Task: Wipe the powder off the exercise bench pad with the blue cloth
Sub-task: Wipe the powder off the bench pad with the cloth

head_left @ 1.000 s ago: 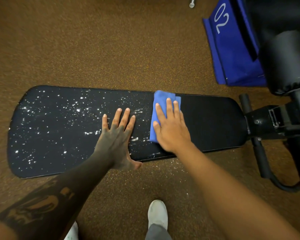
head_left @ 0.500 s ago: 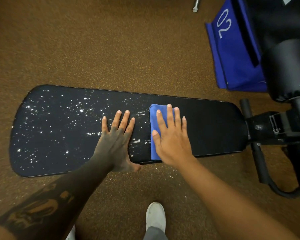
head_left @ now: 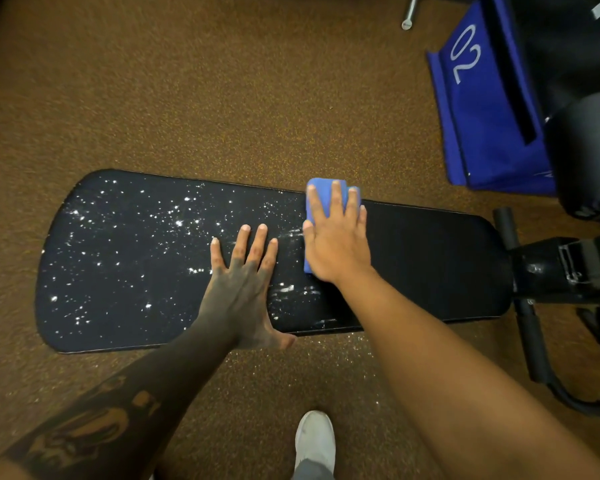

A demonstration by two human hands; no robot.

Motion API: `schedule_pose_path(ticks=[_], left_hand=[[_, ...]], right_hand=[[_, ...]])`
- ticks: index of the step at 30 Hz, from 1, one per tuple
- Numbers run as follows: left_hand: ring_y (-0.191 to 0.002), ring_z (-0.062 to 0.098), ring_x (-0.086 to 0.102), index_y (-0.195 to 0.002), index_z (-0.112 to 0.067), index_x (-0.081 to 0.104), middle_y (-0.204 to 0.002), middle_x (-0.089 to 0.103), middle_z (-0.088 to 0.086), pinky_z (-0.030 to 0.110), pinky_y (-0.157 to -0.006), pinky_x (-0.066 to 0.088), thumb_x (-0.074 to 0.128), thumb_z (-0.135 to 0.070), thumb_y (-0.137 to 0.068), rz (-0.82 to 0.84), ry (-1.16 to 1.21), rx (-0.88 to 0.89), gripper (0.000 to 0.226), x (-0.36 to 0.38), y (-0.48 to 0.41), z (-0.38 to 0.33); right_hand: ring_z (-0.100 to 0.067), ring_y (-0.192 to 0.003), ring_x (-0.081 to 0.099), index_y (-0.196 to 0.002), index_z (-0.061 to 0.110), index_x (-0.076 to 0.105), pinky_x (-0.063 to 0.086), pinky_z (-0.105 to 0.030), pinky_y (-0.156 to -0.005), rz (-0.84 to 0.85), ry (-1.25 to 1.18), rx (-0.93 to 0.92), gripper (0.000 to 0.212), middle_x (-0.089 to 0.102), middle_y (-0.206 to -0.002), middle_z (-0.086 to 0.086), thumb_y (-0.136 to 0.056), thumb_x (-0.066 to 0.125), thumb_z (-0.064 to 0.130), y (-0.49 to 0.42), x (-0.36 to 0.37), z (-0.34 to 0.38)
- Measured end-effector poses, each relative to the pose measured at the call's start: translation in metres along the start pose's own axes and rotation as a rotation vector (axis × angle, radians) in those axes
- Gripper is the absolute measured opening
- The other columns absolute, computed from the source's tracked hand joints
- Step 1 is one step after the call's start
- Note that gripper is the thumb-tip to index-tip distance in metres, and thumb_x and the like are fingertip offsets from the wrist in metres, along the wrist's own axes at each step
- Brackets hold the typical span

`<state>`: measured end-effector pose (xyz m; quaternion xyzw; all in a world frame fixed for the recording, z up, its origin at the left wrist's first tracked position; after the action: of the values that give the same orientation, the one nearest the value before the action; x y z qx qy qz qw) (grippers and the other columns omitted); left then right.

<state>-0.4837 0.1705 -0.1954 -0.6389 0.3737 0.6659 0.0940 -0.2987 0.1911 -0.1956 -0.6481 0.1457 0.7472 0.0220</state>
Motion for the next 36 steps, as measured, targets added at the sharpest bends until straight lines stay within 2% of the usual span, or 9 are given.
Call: schedule_pose_path(ticks=[2, 4, 7, 9, 14, 20, 25, 32, 36], left_hand=[[-0.149, 0.036, -0.030, -0.154, -0.009, -0.021, -0.162, -0.032, 0.015, 0.071, -0.118, -0.007, 0.033, -0.108, -0.042, -0.011, 0.005, 0.000, 0.159, -0.001, 0.000, 0.000], [-0.149, 0.036, -0.030, -0.154, -0.008, -0.019, -0.163, -0.030, 0.014, 0.070, -0.118, -0.008, 0.034, -0.108, -0.041, -0.007, 0.018, -0.005, 0.159, -0.002, 0.001, 0.000], [-0.150, 0.034, -0.028, -0.155, -0.008, -0.016, -0.164, -0.027, 0.013, 0.070, -0.118, -0.010, 0.035, -0.108, -0.039, -0.002, 0.036, -0.022, 0.161, -0.002, 0.001, 0.000], [-0.150, 0.034, -0.028, -0.155, -0.008, -0.016, -0.164, -0.027, 0.014, 0.070, -0.118, -0.008, 0.036, -0.107, -0.040, 0.008, 0.037, -0.027, 0.161, -0.002, 0.001, 0.001], [-0.148, 0.035, -0.033, -0.153, -0.009, -0.024, -0.161, -0.034, 0.013, 0.071, -0.118, -0.005, 0.035, -0.107, -0.041, 0.019, 0.021, -0.026, 0.160, -0.003, 0.001, 0.000], [-0.148, 0.034, -0.034, -0.153, -0.009, -0.024, -0.161, -0.035, 0.013, 0.070, -0.118, -0.005, 0.037, -0.107, -0.042, 0.027, 0.024, -0.024, 0.159, -0.003, 0.002, 0.001], [-0.146, 0.036, -0.037, -0.150, -0.008, -0.030, -0.158, -0.040, 0.015, 0.069, -0.118, -0.008, 0.031, -0.108, -0.044, 0.029, 0.007, -0.033, 0.158, -0.002, 0.003, 0.005], [-0.147, 0.035, -0.034, -0.151, -0.008, -0.026, -0.160, -0.036, 0.014, 0.069, -0.118, -0.005, 0.032, -0.109, -0.042, 0.033, 0.017, -0.029, 0.160, -0.002, 0.005, 0.007], [-0.146, 0.034, -0.036, -0.149, -0.006, -0.029, -0.159, -0.039, 0.014, 0.067, -0.119, -0.008, 0.031, -0.109, -0.044, 0.031, 0.003, -0.033, 0.159, -0.002, 0.007, 0.011]], right_hand=[[-0.038, -0.150, -0.005, -0.156, 0.034, 0.014, 0.005, -0.054, -0.120, -0.006, 0.045, -0.202, 0.055, 0.001, -0.165, -0.011, -0.102, 0.028, 0.038, 0.010, 0.000, 0.002], [-0.034, -0.151, -0.004, -0.155, 0.034, 0.018, 0.006, -0.052, -0.121, -0.002, 0.034, -0.230, 0.053, 0.002, -0.165, -0.009, -0.103, 0.028, 0.037, 0.009, 0.000, -0.006], [-0.034, -0.151, -0.004, -0.156, 0.029, 0.017, 0.009, -0.052, -0.121, -0.054, -0.055, 0.179, 0.054, 0.001, -0.165, -0.013, -0.103, 0.029, 0.034, 0.001, 0.002, -0.006], [-0.036, -0.150, -0.005, -0.156, 0.025, 0.017, 0.007, -0.052, -0.121, -0.074, -0.091, 0.311, 0.056, 0.000, -0.165, -0.015, -0.102, 0.031, 0.034, 0.000, 0.005, 0.011], [-0.031, -0.151, -0.002, -0.156, 0.027, 0.017, 0.009, -0.050, -0.121, -0.021, -0.006, -0.202, 0.055, 0.003, -0.165, -0.008, -0.103, 0.030, 0.035, -0.001, 0.000, 0.003], [-0.031, -0.151, -0.003, -0.157, 0.018, -0.004, 0.006, -0.049, -0.122, -0.067, -0.165, 0.155, 0.067, 0.005, -0.165, -0.009, -0.102, 0.032, 0.035, -0.013, 0.002, 0.020], [-0.026, -0.152, -0.004, -0.157, 0.019, 0.001, 0.005, -0.048, -0.122, -0.018, -0.058, -0.231, 0.062, 0.003, -0.166, -0.005, -0.103, 0.028, 0.034, 0.011, 0.002, 0.026], [-0.029, -0.151, 0.003, -0.156, 0.015, 0.011, 0.008, -0.049, -0.121, 0.005, -0.055, -0.080, 0.059, 0.010, -0.164, -0.006, -0.102, 0.031, 0.032, -0.031, 0.000, 0.036], [-0.029, -0.151, -0.001, -0.156, 0.017, 0.009, 0.008, -0.049, -0.122, 0.017, -0.040, -0.133, 0.060, 0.005, -0.165, -0.006, -0.102, 0.029, 0.033, -0.005, 0.002, 0.035]])
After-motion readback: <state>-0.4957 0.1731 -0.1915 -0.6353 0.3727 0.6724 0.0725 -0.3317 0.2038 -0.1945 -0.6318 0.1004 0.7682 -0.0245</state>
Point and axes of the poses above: each hand's wrist, its own y-axis away from the middle knuckle, its own x-axis out of the palm, z = x × y, the point moved 2 cm from there along -y, towards the middle knuckle
